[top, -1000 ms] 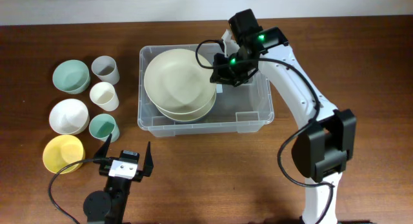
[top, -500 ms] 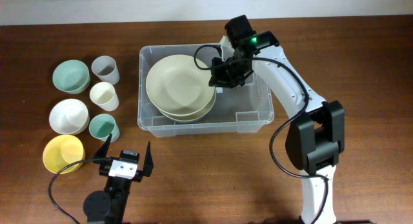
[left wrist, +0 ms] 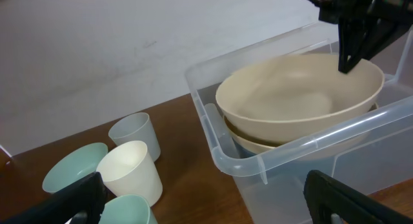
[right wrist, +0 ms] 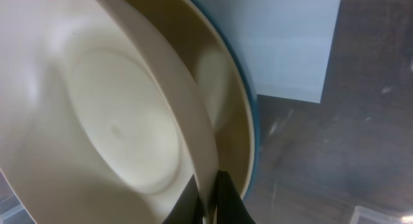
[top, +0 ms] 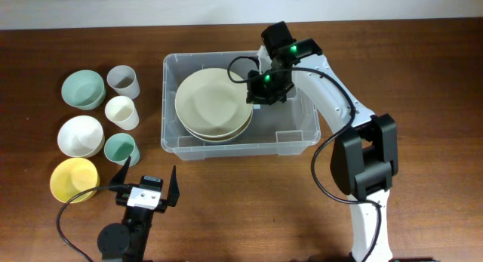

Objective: Pack container
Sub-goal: 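Lift the cream bowl and stack it onto the bowls in the bin, then release the cream bowl and open the right gripper above the stack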

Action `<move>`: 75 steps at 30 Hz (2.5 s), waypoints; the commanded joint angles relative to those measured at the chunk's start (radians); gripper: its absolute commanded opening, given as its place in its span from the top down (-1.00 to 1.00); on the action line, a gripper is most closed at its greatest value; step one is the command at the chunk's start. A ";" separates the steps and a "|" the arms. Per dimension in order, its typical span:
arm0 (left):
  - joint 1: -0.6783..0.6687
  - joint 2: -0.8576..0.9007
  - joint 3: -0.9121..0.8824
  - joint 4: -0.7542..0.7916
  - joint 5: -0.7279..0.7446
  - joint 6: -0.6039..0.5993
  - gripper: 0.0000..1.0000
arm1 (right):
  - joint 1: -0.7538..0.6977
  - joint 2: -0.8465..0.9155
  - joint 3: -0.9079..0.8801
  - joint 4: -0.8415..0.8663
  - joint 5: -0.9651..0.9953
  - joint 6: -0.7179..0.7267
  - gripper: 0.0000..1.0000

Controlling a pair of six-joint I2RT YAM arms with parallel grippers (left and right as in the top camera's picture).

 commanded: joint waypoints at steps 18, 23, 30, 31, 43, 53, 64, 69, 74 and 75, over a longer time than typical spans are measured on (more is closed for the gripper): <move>0.005 -0.005 -0.004 -0.002 0.007 0.005 -1.00 | 0.015 0.018 -0.006 0.006 0.000 0.008 0.76; 0.005 -0.005 -0.004 -0.002 0.008 0.005 -0.99 | 0.015 0.018 -0.006 0.007 -0.014 0.008 0.75; 0.005 -0.005 -0.004 -0.002 0.008 0.005 -1.00 | 0.015 0.018 -0.006 0.007 -0.019 0.008 0.76; 0.005 -0.005 -0.004 -0.002 0.007 0.005 -0.99 | 0.015 0.018 -0.006 0.007 -0.019 0.008 0.76; 0.005 -0.005 -0.004 -0.002 0.008 0.005 -0.99 | 0.015 0.019 -0.006 -0.004 0.038 0.008 0.78; 0.005 -0.005 -0.004 -0.002 0.008 0.005 -1.00 | 0.015 0.019 -0.011 -0.012 0.082 0.008 0.74; 0.005 -0.005 -0.004 -0.002 0.007 0.005 -0.99 | 0.011 0.019 -0.011 0.000 0.034 0.008 0.75; 0.005 -0.005 -0.004 -0.002 0.008 0.005 -0.99 | 0.011 0.018 0.001 -0.001 0.110 0.007 0.55; 0.005 -0.005 -0.004 -0.002 0.008 0.005 -0.99 | 0.011 -0.002 0.076 -0.028 0.151 -0.056 0.07; 0.005 -0.005 -0.004 -0.002 0.008 0.005 -0.99 | 0.011 -0.012 0.108 -0.045 0.160 -0.077 -0.27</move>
